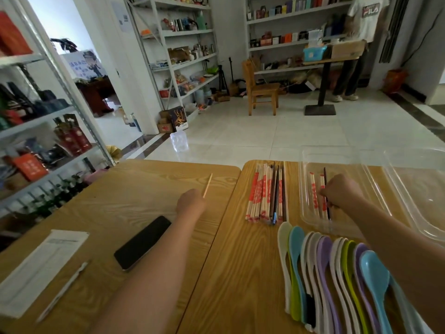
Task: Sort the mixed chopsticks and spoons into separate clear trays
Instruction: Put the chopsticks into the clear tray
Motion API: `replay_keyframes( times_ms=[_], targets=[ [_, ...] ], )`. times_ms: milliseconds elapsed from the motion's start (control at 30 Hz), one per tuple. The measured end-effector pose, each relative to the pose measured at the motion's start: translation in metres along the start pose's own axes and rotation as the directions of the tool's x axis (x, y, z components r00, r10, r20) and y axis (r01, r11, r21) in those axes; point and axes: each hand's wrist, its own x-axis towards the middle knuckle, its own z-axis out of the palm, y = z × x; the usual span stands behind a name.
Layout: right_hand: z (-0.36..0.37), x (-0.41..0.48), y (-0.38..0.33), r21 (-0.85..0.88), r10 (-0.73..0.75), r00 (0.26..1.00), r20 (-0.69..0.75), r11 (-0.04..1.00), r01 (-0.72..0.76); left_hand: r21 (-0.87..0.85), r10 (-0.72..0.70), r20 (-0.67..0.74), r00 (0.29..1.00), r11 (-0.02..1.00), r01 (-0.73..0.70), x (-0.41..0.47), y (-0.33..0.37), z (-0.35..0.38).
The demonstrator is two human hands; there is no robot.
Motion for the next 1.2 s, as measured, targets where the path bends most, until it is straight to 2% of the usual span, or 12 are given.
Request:
replay_keyframes(
  times_ms=[333,533,733,933,1100,1200],
  targets=[
    [-0.004,-0.014,-0.031,0.071,-0.130,0.989,-0.065,0.988,0.134,-0.147,0.140,0.093,0.986,0.981,-0.125,-0.025,0.078,0.024],
    [-0.003,-0.023,-0.033,0.088,-0.139,0.988,-0.070,0.986,0.145,-0.229,0.201,0.161,0.966,0.960,-0.162,-0.031,0.099,0.040],
    [-0.004,-0.026,-0.034,0.089,-0.127,0.991,-0.052,0.987,0.131,-0.213,0.186,0.254,0.949,0.968,-0.133,-0.034,0.103,0.035],
    [-0.004,-0.029,-0.034,0.082,-0.124,0.992,-0.033,0.989,0.126,-0.308,0.135,0.282,0.950,0.950,-0.044,-0.033,0.097,0.027],
    [-0.005,-0.031,-0.038,0.096,-0.140,0.990,-0.031,0.985,0.142,-0.367,0.120,0.249,0.961,0.930,-0.021,-0.039,0.096,0.018],
    [-0.006,-0.031,-0.044,0.165,-0.150,0.989,-0.016,0.975,0.150,-0.442,0.175,0.225,0.959,0.895,-0.060,-0.042,0.104,0.011]
  ],
)
